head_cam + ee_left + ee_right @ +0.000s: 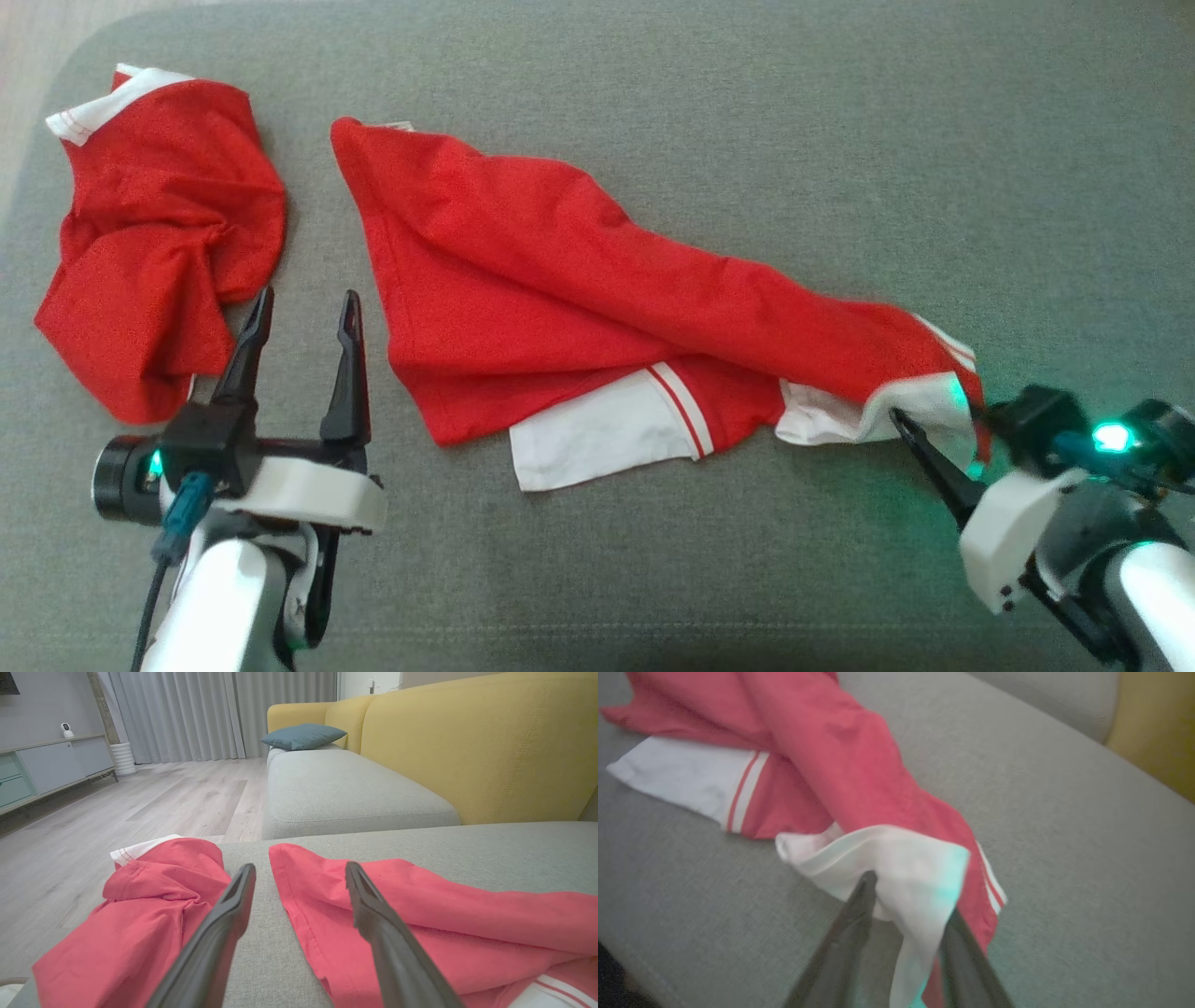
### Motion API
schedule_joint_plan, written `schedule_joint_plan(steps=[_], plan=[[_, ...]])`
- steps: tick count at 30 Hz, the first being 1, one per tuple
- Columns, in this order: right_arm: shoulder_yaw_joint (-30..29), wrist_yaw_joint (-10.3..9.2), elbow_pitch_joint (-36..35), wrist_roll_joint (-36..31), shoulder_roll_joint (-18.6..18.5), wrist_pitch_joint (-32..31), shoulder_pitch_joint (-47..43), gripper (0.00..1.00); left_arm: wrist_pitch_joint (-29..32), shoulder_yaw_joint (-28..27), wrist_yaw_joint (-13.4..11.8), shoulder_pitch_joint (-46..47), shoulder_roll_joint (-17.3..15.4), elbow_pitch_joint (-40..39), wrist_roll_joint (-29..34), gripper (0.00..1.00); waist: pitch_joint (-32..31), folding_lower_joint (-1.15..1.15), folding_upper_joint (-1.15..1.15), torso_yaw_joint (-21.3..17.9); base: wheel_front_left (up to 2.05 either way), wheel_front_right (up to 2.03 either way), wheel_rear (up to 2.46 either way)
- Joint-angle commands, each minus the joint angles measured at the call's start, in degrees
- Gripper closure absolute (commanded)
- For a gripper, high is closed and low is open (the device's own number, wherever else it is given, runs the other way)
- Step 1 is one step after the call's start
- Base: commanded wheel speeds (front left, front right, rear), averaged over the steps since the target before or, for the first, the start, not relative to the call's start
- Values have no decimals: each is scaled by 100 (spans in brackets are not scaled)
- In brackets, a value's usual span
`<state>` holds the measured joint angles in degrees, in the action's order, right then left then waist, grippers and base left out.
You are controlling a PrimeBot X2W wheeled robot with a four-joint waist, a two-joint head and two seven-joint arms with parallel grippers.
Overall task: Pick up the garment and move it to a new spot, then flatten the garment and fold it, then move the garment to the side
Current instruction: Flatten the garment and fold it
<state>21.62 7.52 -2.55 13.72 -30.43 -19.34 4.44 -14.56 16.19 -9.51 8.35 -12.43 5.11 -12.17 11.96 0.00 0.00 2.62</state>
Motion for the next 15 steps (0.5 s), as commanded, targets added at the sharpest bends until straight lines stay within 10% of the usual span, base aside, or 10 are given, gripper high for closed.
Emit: schedule_joint_plan(steps=[1, 7, 15], plan=[[-57, -3, -192, -69, -27, 131, -8, 0, -43, -228, 18, 137, -89, -192, 52, 0, 1, 0, 0, -8, 0, 0, 0], [-281, -3, -478, -261, 447, 634, -473, 0, -43, -274, 28, 93, -85, -167, 77, 0, -27, 0, 0, -52, 0, 0, 0], [-1497, -3, -1052, -231, 2024, 1434, -1060, 0, -43, -361, -27, -136, -69, -125, 75, 0, -300, 0, 0, -135, 0, 0, 0]])
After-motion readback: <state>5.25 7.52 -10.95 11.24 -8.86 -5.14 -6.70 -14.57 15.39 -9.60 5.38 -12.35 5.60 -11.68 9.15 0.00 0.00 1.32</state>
